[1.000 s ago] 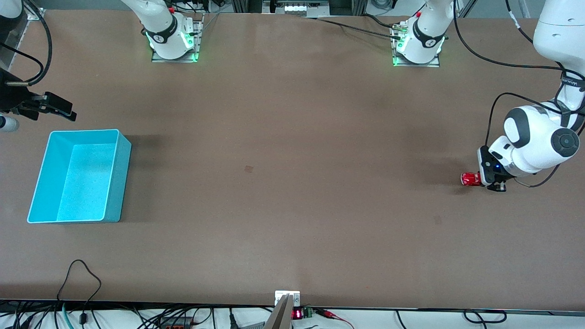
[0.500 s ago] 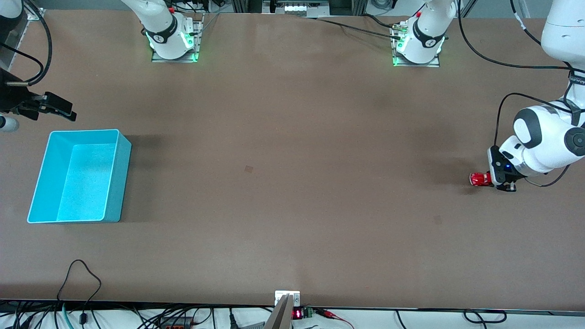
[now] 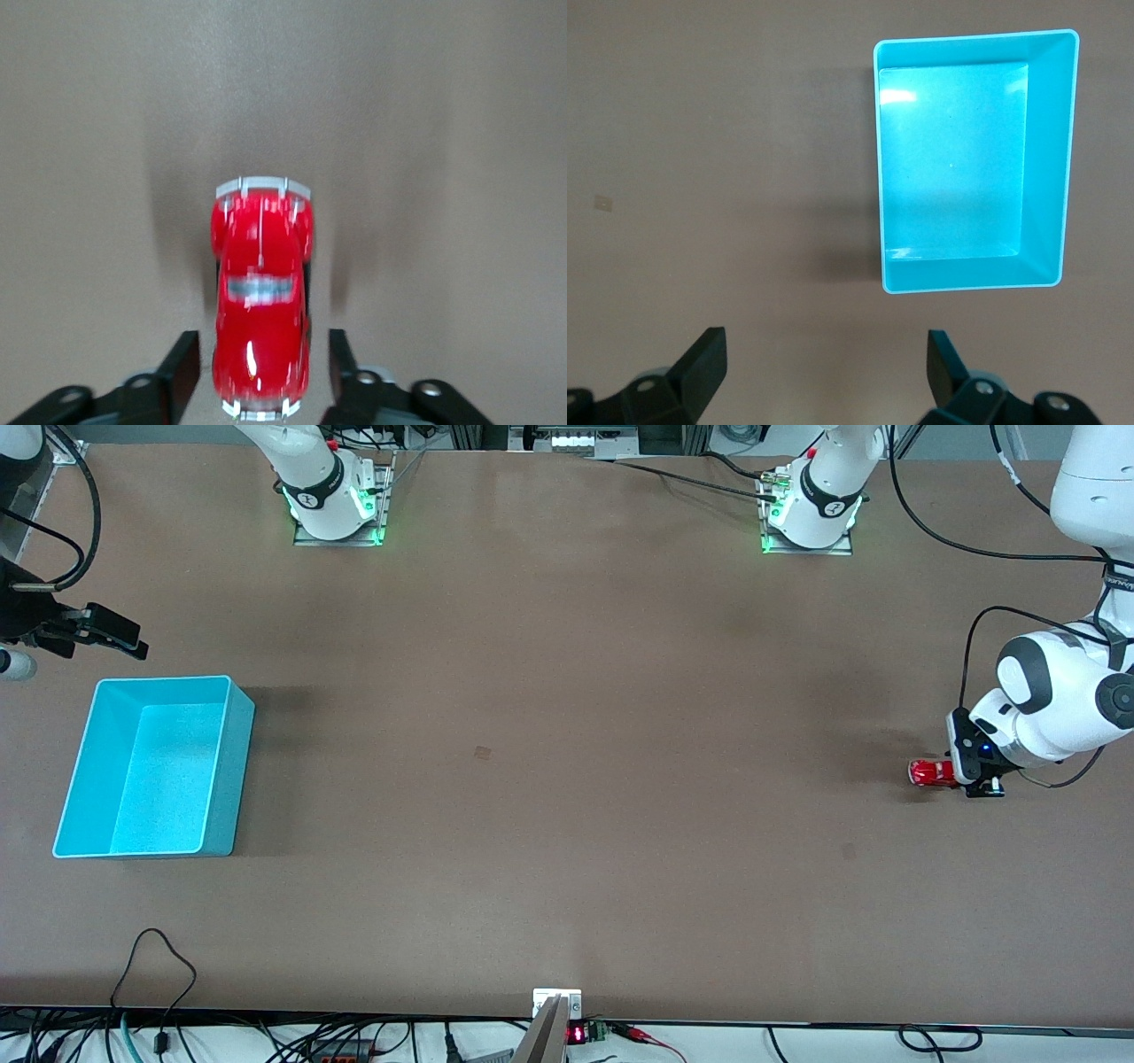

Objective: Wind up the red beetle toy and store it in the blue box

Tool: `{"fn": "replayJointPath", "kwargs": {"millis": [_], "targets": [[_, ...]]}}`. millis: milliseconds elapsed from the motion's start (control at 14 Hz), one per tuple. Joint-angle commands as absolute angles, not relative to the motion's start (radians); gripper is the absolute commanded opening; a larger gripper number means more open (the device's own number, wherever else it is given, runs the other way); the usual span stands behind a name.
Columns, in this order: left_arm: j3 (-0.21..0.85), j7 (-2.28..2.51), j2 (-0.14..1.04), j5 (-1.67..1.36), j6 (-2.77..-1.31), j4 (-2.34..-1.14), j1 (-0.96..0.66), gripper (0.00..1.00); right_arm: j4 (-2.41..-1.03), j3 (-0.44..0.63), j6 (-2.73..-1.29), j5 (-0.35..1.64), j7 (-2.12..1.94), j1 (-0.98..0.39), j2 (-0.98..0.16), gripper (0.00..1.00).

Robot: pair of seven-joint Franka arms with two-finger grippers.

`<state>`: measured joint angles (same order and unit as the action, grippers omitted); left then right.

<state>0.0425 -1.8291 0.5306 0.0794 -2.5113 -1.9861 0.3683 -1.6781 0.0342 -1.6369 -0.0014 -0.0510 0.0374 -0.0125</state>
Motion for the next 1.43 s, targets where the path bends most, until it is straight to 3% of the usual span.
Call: {"fn": "replayJointPath", "kwargs": {"millis": [0,1000,1357], "targets": [[0.055,-1.833,0.509,0.094,-2.452,-1.959,0.380,1.00,-1.678,0.029,-1.635,0.000,-0.041,0.041,-0.002,1.00],[0.055,-1.435,0.230,0.092,-1.982,-1.956,0.379,1.00,-1.678,0.029,-1.635,0.002,-0.041,0.041,0.000,1.00],[0.061,-1.160,0.209,0.094,-1.680,-1.787,0.376,1.00,-1.678,0.029,-1.637,0.002,-0.041,0.040,0.000,1.00]]}}
